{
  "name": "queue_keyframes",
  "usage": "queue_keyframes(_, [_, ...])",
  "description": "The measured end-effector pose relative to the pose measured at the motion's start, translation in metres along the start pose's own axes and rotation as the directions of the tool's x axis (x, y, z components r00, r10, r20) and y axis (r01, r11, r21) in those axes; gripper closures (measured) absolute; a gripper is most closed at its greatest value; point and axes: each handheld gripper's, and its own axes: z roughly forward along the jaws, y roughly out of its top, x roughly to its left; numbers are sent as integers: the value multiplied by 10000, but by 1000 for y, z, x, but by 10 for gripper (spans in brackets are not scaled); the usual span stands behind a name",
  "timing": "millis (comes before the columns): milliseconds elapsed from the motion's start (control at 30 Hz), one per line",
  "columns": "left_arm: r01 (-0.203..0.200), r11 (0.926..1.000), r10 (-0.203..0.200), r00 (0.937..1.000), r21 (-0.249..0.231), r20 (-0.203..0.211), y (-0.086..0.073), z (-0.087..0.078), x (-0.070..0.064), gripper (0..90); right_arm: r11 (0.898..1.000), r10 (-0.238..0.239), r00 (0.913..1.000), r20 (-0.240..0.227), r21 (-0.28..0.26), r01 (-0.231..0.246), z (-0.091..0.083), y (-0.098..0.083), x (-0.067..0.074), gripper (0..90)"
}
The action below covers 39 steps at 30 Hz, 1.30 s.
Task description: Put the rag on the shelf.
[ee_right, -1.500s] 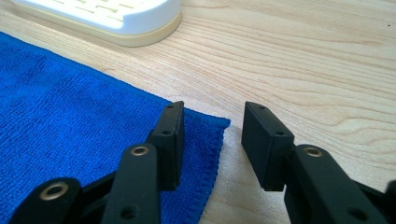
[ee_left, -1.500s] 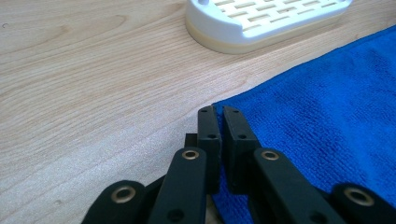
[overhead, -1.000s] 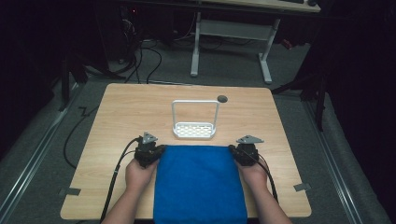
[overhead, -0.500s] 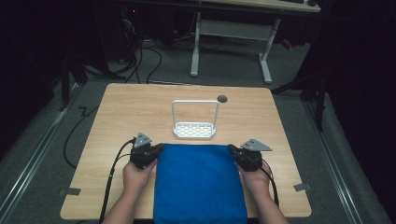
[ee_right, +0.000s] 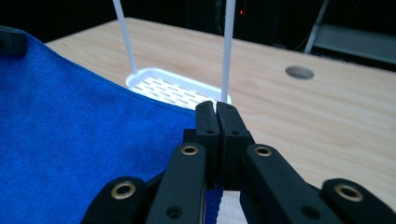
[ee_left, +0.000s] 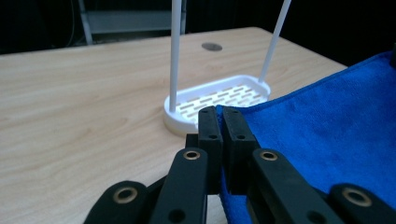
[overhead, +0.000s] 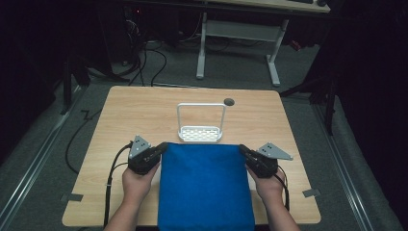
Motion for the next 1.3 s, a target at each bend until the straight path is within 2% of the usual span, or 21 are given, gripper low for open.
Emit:
queue_keyframes(133, [-55, 9982, 52, 10000, -603, -41, 10, -14, -2, 876, 9981, -112, 9999, -5, -610, 111, -13, 12, 5, 892])
queue_keyframes(167, [-55, 9982, 52, 10000, -603, -41, 10, -14, -2, 876, 9981, -112, 9999, -5, -610, 111, -13, 12, 5, 892])
queue_keyframes(400, [-164, 9875, 168, 9999, -1569, 11, 31, -34, -7, 877, 9894, -223, 9997, 61, -1436, 230, -33, 31, 9, 892])
queue_keyframes(533, [-341, 9794, 338, 9994, -1991, -51, 45, -40, -10, 877, 9830, -426, 9989, 184, -1780, 452, -41, 42, 10, 892])
queue_keyframes(733, [-462, 9678, 453, 9989, -2473, -95, 60, -44, -14, 878, 9716, -471, 9986, 246, -2308, 515, -48, 59, 10, 892])
queue_keyframes(867, [-495, 9578, 467, 9988, -2833, -164, 71, -47, -14, 878, 9630, -576, 9976, 378, -2614, 656, -53, 72, 10, 892])
queue_keyframes(900, [-494, 9554, 461, 9988, -2912, -181, 75, -48, -14, 878, 9575, -627, 9971, 439, -2791, 725, -54, 78, 11, 892])
queue_keyframes(1167, [-762, 9337, 623, 9968, -3500, -507, 101, -57, -13, 879, 9444, -757, 9952, 623, -3158, 916, -58, 98, 11, 891])
queue_keyframes(1300, [-785, 9295, 625, 9965, -3605, -559, 106, -59, -11, 879, 9421, -733, 9950, 679, -3227, 914, -60, 103, 10, 892])
